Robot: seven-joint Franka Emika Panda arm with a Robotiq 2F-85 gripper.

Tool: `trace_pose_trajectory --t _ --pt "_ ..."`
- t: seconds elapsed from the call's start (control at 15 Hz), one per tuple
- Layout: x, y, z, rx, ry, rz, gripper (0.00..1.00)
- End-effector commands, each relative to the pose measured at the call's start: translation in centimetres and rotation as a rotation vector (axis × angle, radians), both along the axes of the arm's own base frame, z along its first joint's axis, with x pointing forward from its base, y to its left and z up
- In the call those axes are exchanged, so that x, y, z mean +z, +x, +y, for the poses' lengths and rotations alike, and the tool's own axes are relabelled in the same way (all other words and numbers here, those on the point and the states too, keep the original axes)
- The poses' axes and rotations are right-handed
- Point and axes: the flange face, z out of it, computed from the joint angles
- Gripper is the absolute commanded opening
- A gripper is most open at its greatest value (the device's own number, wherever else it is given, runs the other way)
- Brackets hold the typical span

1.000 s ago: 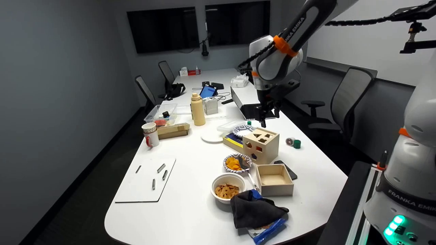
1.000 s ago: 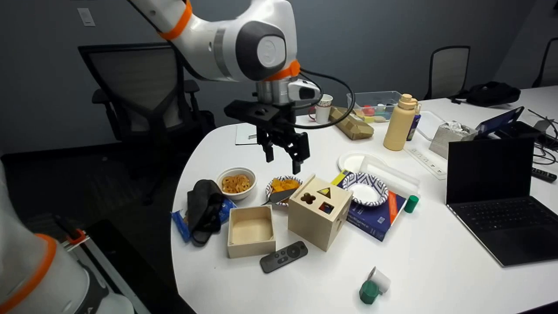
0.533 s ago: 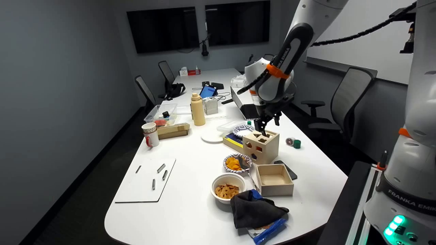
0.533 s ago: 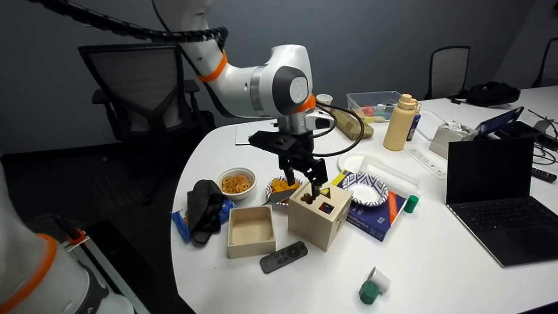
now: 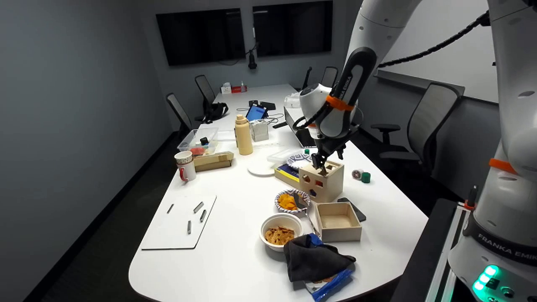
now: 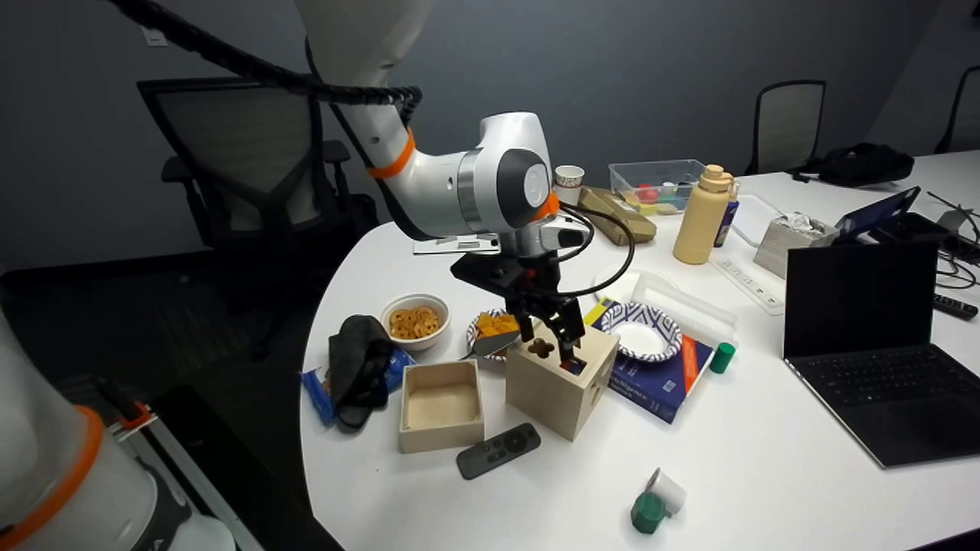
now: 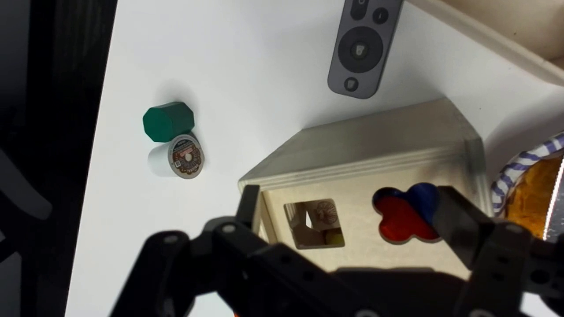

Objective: Slide open the top of the toy box

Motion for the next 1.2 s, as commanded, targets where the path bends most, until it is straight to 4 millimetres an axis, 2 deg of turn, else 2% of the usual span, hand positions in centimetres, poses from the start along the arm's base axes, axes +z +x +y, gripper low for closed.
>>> trace_pose_trajectory --t 0.0,0.53,1.13 --pt "-0.9 0.9 0.2 -0.017 -0.06 -0.024 1.0" --pt "-2.5 1.6 0.5 -0.034 -0.116 -0.012 1.0" --pt "-3.1 2.4 0.0 -0.039 -0.128 -0.042 1.0"
